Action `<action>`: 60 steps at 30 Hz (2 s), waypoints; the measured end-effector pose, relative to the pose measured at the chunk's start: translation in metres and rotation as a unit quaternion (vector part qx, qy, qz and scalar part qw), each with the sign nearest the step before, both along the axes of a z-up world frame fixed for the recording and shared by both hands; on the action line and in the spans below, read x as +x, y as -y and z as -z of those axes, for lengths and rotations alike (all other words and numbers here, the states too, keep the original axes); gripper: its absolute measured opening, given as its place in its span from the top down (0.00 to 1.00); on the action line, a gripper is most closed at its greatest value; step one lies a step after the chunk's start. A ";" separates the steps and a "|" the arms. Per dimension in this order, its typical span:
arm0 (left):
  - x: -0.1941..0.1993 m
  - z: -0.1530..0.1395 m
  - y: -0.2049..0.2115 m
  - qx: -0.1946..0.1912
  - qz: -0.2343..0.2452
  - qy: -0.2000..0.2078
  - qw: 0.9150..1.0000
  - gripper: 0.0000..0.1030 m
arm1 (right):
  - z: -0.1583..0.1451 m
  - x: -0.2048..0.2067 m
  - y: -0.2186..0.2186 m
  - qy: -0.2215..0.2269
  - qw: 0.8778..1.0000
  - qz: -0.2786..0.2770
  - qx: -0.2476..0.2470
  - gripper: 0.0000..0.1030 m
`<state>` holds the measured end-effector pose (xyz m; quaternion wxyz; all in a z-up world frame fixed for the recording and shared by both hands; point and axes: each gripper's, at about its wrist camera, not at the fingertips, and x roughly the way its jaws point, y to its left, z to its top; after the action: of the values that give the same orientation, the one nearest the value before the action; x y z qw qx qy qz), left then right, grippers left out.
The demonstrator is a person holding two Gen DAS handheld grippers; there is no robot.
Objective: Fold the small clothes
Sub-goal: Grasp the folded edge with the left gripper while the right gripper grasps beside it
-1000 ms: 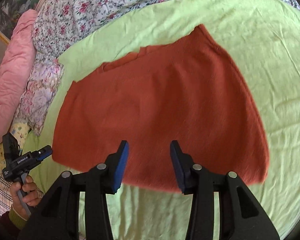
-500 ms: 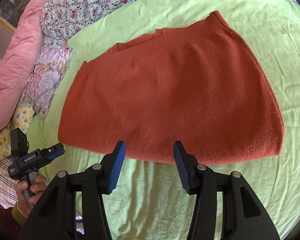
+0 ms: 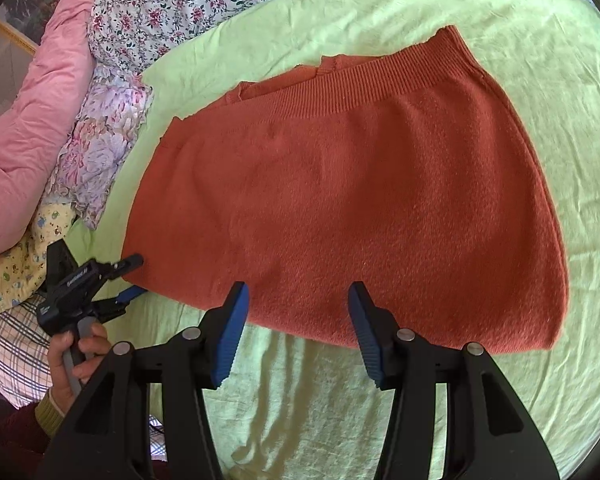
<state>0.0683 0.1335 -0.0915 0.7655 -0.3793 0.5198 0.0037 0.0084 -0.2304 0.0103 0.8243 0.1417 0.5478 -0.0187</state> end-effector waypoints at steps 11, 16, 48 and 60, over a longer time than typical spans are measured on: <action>0.034 -0.008 0.000 0.026 -0.036 0.017 0.999 0.76 | -0.007 0.010 0.029 0.010 1.000 0.008 0.020 0.49; 0.043 -0.047 0.035 0.071 0.011 0.069 0.995 0.81 | -0.016 0.016 0.051 0.024 0.999 0.016 0.026 0.48; 0.030 -0.067 0.289 0.188 0.342 0.144 0.909 0.86 | 0.047 0.156 0.072 -0.035 0.988 -0.006 0.147 0.79; 0.021 -0.083 0.368 0.137 0.427 0.197 0.872 0.86 | -0.042 0.111 0.124 0.064 0.994 -0.019 0.087 0.85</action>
<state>0.0893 -0.2342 -0.0089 0.8235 -0.0048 0.4636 -0.3269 0.1197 -0.3540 0.0520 0.8426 0.2032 0.4959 0.0536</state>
